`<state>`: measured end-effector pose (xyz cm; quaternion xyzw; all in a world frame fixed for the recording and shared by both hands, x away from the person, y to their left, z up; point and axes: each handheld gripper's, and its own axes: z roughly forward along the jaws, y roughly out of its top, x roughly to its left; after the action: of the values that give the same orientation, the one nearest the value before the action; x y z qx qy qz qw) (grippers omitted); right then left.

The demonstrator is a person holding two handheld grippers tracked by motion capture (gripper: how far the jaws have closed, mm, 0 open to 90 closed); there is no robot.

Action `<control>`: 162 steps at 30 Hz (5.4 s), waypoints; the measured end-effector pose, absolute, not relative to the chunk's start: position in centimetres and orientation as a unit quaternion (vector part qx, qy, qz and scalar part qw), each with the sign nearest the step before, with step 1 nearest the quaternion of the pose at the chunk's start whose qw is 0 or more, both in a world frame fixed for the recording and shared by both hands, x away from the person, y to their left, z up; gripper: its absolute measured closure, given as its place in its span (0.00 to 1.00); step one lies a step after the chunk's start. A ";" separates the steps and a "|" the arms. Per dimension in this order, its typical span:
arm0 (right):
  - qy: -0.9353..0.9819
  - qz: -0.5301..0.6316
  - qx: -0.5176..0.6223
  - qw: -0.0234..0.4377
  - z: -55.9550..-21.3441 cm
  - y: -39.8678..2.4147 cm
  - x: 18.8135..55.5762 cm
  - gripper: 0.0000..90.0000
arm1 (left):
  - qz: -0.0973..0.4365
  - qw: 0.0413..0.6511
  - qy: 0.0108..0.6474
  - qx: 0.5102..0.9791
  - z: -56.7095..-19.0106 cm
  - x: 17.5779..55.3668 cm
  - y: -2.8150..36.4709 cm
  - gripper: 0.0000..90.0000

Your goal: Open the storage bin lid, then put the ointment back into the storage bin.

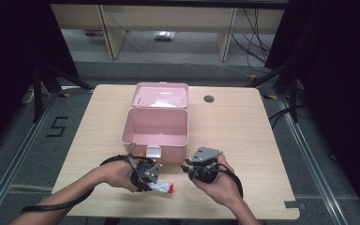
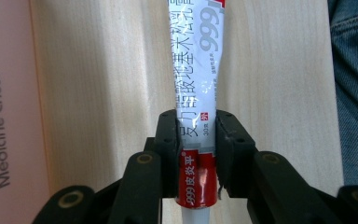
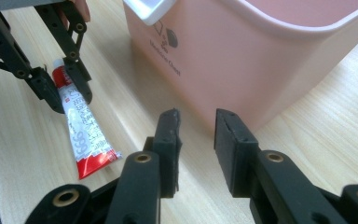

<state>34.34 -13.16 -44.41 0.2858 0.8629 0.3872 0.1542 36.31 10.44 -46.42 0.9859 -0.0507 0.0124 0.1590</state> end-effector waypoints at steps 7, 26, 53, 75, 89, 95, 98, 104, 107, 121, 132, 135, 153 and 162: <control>0.865 0.385 0.284 0.152 -44.5 -12.9 34.4 0.80 | 0.015 0.160 -0.049 0.986 -46.2 36.3 10.7 0.80; 0.869 0.382 0.274 0.154 -44.3 -12.7 34.5 0.88 | 0.020 0.161 -0.037 0.986 -44.6 36.5 12.1 0.80; 0.868 0.383 0.273 0.159 -43.9 -12.0 34.8 1.00 | 0.035 0.168 -0.030 0.985 -42.1 36.6 13.8 0.80; 0.868 0.386 0.269 0.160 -43.7 -11.4 35.0 1.00 | 0.043 0.169 -0.029 0.984 -40.6 36.8 14.7 0.80; 0.866 0.391 0.269 0.157 -43.9 -10.8 35.1 1.00 | 0.045 0.170 -0.026 0.984 -39.9 37.0 15.0 0.80; 0.867 0.392 0.264 0.158 -43.9 -10.6 35.1 1.00 | 0.048 0.173 -0.028 0.983 -39.5 37.1 15.2 0.80; 0.867 0.392 0.264 0.158 -43.9 -10.6 35.1 1.00 | 0.050 0.175 -0.026 0.983 -39.3 37.3 15.3 0.80; 0.868 0.392 0.264 0.153 -43.9 -10.6 35.1 1.00 | 0.050 0.176 -0.025 0.983 -38.9 37.4 15.5 0.80; 0.869 0.390 0.265 0.149 -43.9 -10.8 35.1 1.00 | 0.049 0.173 -0.025 0.983 -38.7 37.6 15.5 0.80; 0.864 0.397 0.261 0.166 -43.6 -11.6 35.2 1.00 | 0.054 0.182 -0.028 0.981 -37.7 38.0 15.2 0.80; 0.863 0.401 0.261 0.160 -43.4 -11.3 35.4 1.00 | 0.063 0.178 -0.025 0.982 -36.7 37.9 15.3 0.80; 0.862 0.403 0.263 0.161 -43.4 -11.2 35.4 1.00 | 0.066 0.181 -0.025 0.981 -36.5 38.1 15.4 0.80; 0.860 0.405 0.266 0.158 -43.6 -10.5 35.1 1.00 | 0.077 0.190 -0.021 0.979 -35.3 39.2 15.5 0.80; 0.865 0.399 0.262 0.157 -43.5 -10.5 35.0 1.00 | 0.081 0.189 -0.024 0.978 -34.9 39.4 15.4 0.80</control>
<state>35.05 -10.48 -43.50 0.2620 0.8646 0.3988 0.1574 39.40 15.42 -34.89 0.9783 -0.0236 0.0809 0.1894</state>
